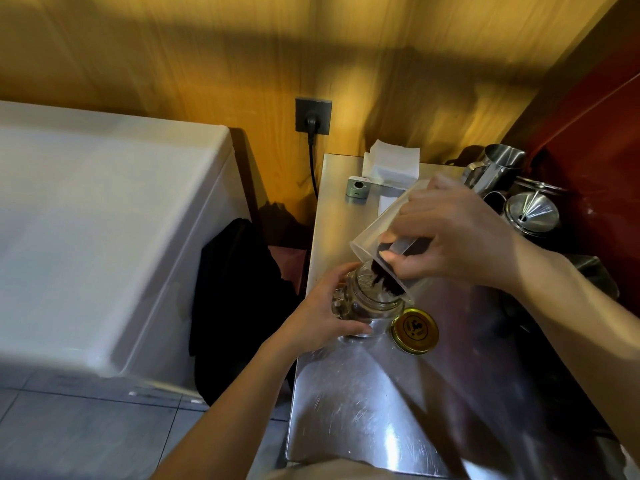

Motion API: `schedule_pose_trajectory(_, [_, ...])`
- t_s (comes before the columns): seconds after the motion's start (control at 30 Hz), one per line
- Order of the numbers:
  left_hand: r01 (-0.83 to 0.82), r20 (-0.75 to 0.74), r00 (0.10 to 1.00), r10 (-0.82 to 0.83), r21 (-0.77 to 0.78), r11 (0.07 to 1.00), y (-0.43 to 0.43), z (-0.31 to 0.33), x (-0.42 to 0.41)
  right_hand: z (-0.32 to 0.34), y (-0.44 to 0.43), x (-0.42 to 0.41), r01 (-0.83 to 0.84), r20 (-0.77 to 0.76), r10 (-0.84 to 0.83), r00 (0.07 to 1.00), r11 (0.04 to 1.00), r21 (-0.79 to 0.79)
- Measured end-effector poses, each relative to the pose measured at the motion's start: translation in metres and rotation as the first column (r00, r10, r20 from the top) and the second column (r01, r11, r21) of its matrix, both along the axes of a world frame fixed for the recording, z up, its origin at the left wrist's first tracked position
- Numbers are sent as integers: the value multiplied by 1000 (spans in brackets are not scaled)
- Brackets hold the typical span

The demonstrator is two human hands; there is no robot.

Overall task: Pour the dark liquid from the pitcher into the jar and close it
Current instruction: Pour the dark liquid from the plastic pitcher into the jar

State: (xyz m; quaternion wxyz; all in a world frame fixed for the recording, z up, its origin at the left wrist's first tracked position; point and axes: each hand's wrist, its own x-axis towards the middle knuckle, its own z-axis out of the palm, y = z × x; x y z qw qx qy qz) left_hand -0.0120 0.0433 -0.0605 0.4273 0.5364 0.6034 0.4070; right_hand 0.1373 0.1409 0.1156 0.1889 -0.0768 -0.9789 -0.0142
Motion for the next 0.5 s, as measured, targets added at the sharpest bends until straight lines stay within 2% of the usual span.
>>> schedule_pose_trajectory(0.5, [13, 23, 1000, -13, 5, 1000, 2, -2, -1, 1, 1, 0, -30, -2, 30, 1000, 1000, -4])
